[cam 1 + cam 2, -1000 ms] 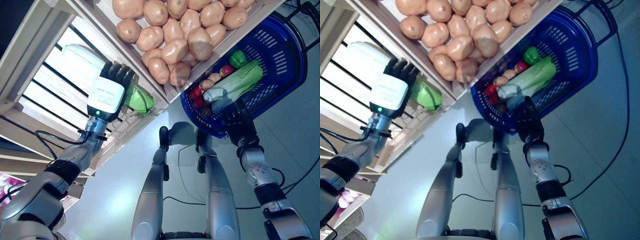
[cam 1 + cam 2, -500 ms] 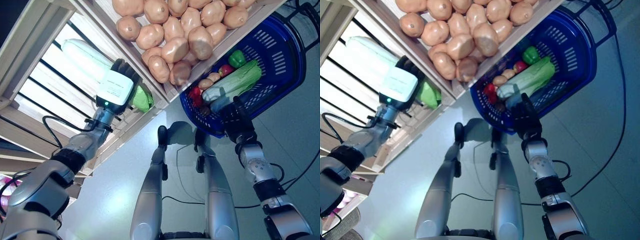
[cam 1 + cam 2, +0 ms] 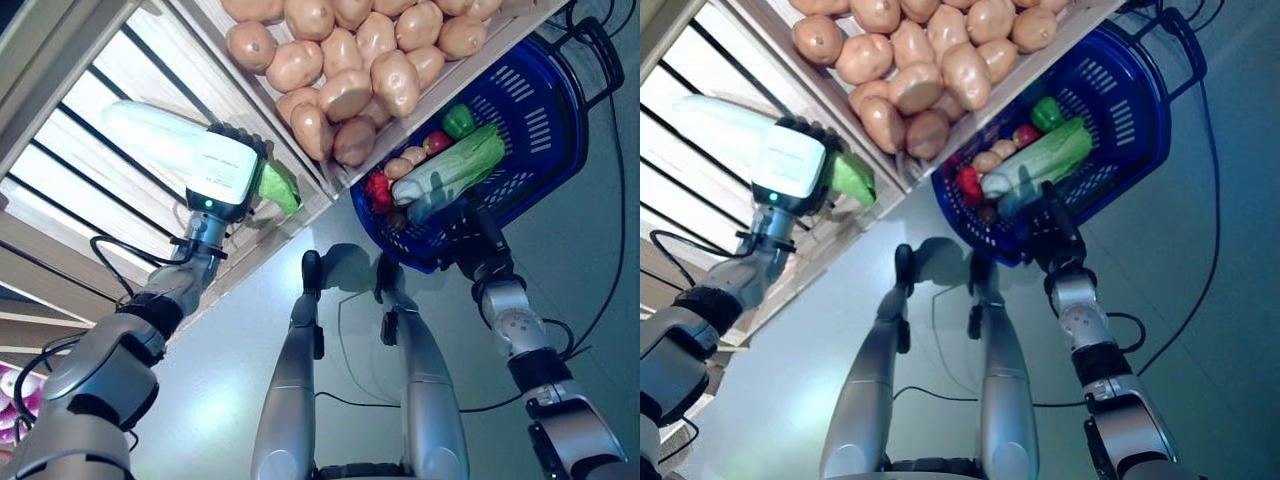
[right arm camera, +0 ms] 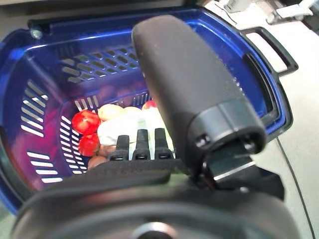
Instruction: Put vegetables into the basket
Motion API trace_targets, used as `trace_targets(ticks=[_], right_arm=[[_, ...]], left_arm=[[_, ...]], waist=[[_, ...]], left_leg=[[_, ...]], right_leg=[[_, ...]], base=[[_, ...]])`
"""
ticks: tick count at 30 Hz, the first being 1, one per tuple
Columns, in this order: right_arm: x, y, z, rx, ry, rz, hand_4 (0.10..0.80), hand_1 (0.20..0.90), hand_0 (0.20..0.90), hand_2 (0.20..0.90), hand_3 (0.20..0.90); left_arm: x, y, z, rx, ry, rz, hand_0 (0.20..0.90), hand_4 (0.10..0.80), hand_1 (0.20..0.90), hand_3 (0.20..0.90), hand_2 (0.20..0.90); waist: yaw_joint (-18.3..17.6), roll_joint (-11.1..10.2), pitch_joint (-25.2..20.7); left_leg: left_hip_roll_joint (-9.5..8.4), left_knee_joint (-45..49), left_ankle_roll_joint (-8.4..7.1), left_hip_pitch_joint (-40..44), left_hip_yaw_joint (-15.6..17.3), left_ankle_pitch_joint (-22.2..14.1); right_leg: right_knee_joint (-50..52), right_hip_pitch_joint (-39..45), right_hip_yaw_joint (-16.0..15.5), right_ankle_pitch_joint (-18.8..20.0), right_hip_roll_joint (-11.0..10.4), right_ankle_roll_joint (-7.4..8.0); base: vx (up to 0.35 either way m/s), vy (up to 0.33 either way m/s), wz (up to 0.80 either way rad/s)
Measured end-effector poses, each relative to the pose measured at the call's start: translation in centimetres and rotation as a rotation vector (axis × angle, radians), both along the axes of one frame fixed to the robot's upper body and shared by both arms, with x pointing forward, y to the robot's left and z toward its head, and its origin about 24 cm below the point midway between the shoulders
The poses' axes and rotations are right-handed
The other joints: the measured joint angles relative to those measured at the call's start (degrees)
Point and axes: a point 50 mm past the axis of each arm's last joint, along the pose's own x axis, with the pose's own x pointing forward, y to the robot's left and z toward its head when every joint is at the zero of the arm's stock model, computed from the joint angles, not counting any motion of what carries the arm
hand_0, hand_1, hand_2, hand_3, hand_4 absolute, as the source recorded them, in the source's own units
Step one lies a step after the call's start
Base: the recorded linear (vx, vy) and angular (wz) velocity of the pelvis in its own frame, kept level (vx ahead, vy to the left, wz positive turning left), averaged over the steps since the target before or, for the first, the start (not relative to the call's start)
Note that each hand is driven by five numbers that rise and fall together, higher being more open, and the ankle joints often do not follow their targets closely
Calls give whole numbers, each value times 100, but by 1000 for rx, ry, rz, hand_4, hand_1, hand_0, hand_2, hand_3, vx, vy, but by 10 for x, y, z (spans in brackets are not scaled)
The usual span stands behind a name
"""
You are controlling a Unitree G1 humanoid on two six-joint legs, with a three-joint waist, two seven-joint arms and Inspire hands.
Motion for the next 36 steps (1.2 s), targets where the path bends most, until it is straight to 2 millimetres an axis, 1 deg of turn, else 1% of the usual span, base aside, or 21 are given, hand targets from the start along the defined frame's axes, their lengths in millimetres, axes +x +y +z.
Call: trace_targets(ticks=[4, 7, 9, 12, 16, 18, 20, 21, 23, 25, 27, 29, 30, 32, 34, 36], right_arm=[[2, 7, 2, -20, 11, 22, 800, 900, 900, 900, 900], [1, 11, -4, -13, 26, 30, 800, 900, 900, 900, 900], [-2, 13, -8, -44, 37, 34, 800, 900, 900, 900, 900], [-8, 11, -18, -130, 57, 32, 800, 900, 900, 900, 900], [-26, 6, -27, -242, 51, 29, 800, 900, 900, 900, 900], [-38, 0, -36, -274, 54, 12, 800, 900, 900, 900, 900], [-50, -7, -42, -309, 46, -13, 800, 900, 900, 900, 900], [-59, -15, -48, -324, 45, -37, 800, 900, 900, 900, 900], [-67, -21, -49, -345, 19, -76, 800, 900, 900, 900, 900], [-73, -25, -47, -386, -12, -106, 800, 900, 900, 900, 900], [-80, -25, -38, -467, -75, -115, 800, 900, 900, 900, 900], [-86, -22, -28, -543, -138, -111, 800, 900, 900, 900, 900], [-89, -19, -20, -612, -185, -94, 800, 900, 900, 900, 900], [-92, -12, -14, -695, -238, -52, 800, 900, 900, 900, 900], [-94, -8, -10, -737, -292, -10, 800, 900, 900, 900, 900], [-94, -6, -5, -767, -344, 26, 800, 900, 900, 900, 900]], left_arm=[[0, 3, -2, -3, 7, 13, 300, 400, 300, 300, 300], [-2, 6, -7, -21, 14, 3, 300, 400, 300, 300, 300], [-6, 10, -10, -65, 1, -6, 300, 400, 300, 300, 300], [-17, 17, -16, -167, -47, -29, 300, 400, 300, 300, 300], [-41, 26, -16, -324, -183, -66, 300, 400, 300, 300, 300], [-54, 27, -15, -382, -230, -107, 300, 400, 300, 300, 300], [-70, 28, -11, -421, -285, -161, 300, 400, 300, 300, 300], [-79, 27, -6, -441, -323, -202, 300, 400, 300, 300, 300], [-93, 26, -1, -495, -373, -256, 300, 400, 300, 300, 300], [-101, 21, 0, -582, -403, -309, 300, 400, 300, 300, 300], [-111, 10, 1, -764, -410, -393, 300, 400, 300, 300, 300], [-116, 1, 1, -906, -384, -467, 300, 400, 300, 300, 300], [-120, -10, 1, -1048, -330, -548, 300, 400, 300, 300, 300], [-122, -22, -1, -1218, -231, -650, 300, 400, 300, 300, 300], [-121, -32, -6, -1326, -105, -733, 300, 400, 300, 300, 300], [-117, -40, -9, -1399, 36, -819, 300, 400, 300, 300, 300]], waist=[[-36, -5, 2], [-65, -42, 5], [-91, -92, 4], [-100, -105, 0], [-52, -102, -3], [62, -92, -8], [158, -90, -9], [233, -56, -14], [316, -30, -19], [357, 37, -28], [375, 173, -112], [382, 309, -250], [396, 406, -330], [387, 462, -431], [382, 454, -686], [359, 446, -765]], left_leg=[[-2, 39, 23, 21, 4, -18], [1, 36, 35, 155, 2, -25], [-1, -5, 41, 347, 4, -28], [14, -234, 33, 824, 4, -9], [33, -717, 6, 1482, 4, 99], [51, -861, 12, 1759, 5, 101], [62, -990, 39, 2004, 8, 114], [67, -1010, 61, 2135, -2, 114], [73, -1127, 65, 2405, 3, 113], [71, -1205, 78, 2669, -3, 101], [83, -1349, 89, 2996, -38, 73], [84, -1392, 77, 3088, -77, 32], [89, -1471, 95, 3232, -89, 42], [111, -1575, 110, 3478, -96, 49], [131, -1630, 119, 3547, -103, 39], [141, -1713, 120, 3746, -106, 39]], right_leg=[[-45, 67, 7, 35, 6, 20], [-107, 230, 3, 68, 15, 22], [-142, 423, 4, 71, 9, 27], [-318, 869, -15, 80, 21, 48], [-537, 1405, -59, 65, 30, 77], [-651, 1662, -71, 62, 51, 71], [-750, 1900, -85, 50, 67, 81], [-831, 2071, -123, 42, 74, 93], [-925, 2322, -128, 26, 85, 113], [-995, 2598, -144, -5, 86, 137], [-1161, 2949, -180, -12, 102, 168], [-1270, 3084, -180, -5, 117, 197], [-1384, 3244, -183, 15, 137, 217], [-1550, 3524, -194, 28, 171, 233], [-1688, 3629, -210, 44, 207, 235], [-1833, 3858, -218, 71, 229, 252]], base=[[-8, 9, 0], [0, 0, 0], [21, -42, -2], [57, -38, -4], [121, 7, -4], [139, 28, -3], [162, 28, 1], [190, 23, 4], [187, 15, 1], [124, 16, 3], [139, 19, 6], [190, 10, 6], [193, 6, 3], [150, -2, 0], [99, 9, 0], [89, 14, 0]])
